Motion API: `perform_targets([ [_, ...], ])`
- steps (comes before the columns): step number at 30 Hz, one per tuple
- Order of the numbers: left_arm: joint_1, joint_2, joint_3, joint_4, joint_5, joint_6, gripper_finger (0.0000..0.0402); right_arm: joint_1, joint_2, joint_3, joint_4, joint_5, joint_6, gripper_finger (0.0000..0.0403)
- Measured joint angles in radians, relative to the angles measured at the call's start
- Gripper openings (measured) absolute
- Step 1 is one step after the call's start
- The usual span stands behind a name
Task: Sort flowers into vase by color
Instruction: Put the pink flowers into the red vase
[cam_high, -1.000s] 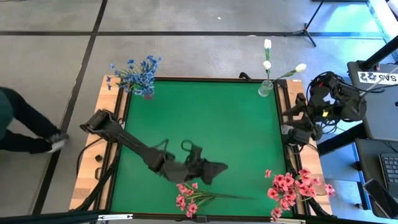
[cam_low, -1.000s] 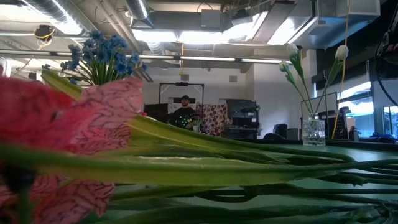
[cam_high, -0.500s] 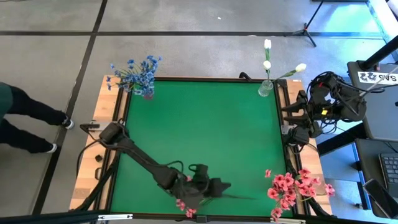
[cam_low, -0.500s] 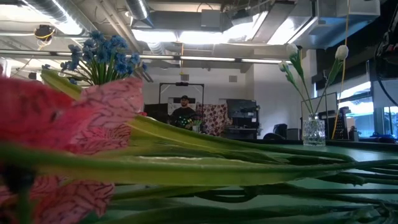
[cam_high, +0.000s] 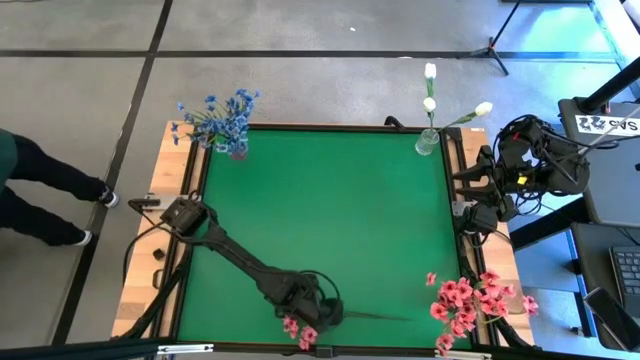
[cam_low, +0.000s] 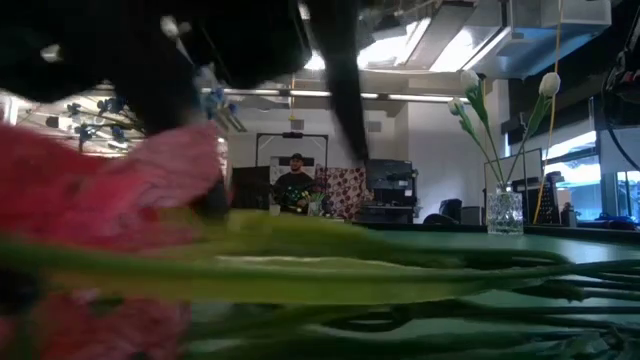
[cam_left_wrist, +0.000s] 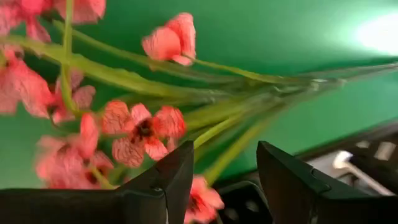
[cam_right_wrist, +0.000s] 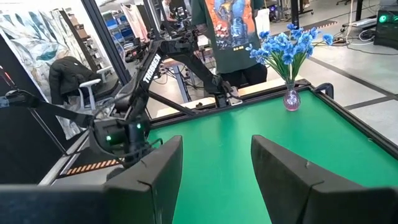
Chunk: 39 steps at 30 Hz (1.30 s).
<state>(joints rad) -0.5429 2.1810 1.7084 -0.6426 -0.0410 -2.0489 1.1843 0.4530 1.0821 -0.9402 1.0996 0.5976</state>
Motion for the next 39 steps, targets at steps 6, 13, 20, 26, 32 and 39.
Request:
perform_targets([
  [6,0.057,0.042,-0.004,-0.055,-0.005,0.102,0.0169,0.000,0.000,0.000,-0.006,0.000,-0.005,0.0191],
  [13,0.240,0.002,-0.004,-0.090,-0.183,0.370,0.0169,0.000,0.000,0.000,-0.005,0.007,-0.015,0.0191],
  [20,0.305,-0.071,-0.004,-0.101,-0.265,0.215,0.0169,0.000,0.000,0.000,-0.006,-0.099,0.024,0.0191],
  [26,0.173,-0.071,-0.004,-0.075,-0.317,-0.051,0.0169,0.000,0.001,0.000,-0.019,-0.150,0.062,0.0191],
  [32,0.098,-0.045,-0.004,-0.169,-0.369,-0.277,0.0169,0.000,0.001,0.000,-0.067,-0.068,0.059,0.0191],
  [39,0.151,0.056,-0.004,0.001,-0.381,-0.298,0.0169,0.000,0.001,0.000,-0.057,0.013,0.026,0.0191],
])
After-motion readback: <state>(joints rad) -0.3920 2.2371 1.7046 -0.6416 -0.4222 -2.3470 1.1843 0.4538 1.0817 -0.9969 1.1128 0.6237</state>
